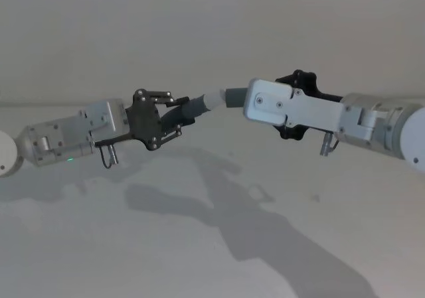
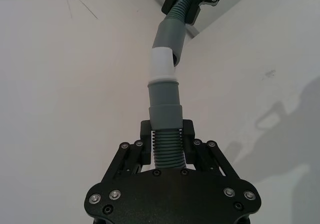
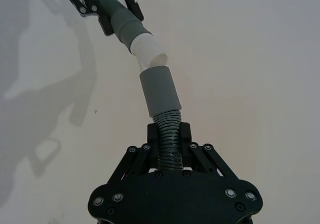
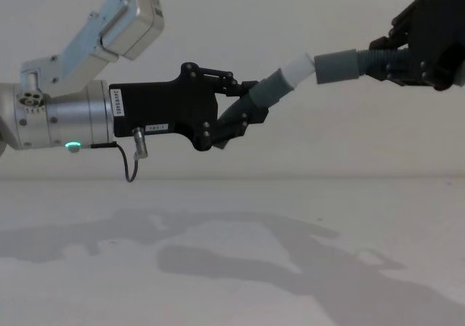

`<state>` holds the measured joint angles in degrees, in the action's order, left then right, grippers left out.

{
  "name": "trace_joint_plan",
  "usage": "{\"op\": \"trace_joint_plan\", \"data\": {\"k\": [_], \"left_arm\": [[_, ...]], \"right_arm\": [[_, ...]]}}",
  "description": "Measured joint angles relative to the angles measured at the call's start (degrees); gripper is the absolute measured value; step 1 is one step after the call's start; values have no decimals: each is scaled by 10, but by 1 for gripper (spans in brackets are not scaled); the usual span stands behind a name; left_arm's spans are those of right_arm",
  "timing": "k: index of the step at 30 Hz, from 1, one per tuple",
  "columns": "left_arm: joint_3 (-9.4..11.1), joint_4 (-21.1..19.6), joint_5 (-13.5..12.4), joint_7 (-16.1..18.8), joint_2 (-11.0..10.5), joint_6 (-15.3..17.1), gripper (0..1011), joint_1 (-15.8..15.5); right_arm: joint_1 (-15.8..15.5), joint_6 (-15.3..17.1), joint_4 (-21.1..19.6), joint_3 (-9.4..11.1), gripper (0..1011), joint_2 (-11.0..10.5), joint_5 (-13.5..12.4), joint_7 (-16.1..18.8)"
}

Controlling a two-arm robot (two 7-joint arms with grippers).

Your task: Use both hands to pick up one end of the pipe from the table, align the ends, and insert them.

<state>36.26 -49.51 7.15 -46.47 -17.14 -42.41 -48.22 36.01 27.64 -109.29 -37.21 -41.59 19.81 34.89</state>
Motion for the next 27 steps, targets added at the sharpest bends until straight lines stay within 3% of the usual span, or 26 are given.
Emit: {"op": "trace_joint_plan", "data": {"k": [27], "left_arm": [[0, 0, 0, 0, -1, 0, 327, 0]], "right_arm": [[-5, 21, -12, 9, 223, -1, 18, 18]]}}
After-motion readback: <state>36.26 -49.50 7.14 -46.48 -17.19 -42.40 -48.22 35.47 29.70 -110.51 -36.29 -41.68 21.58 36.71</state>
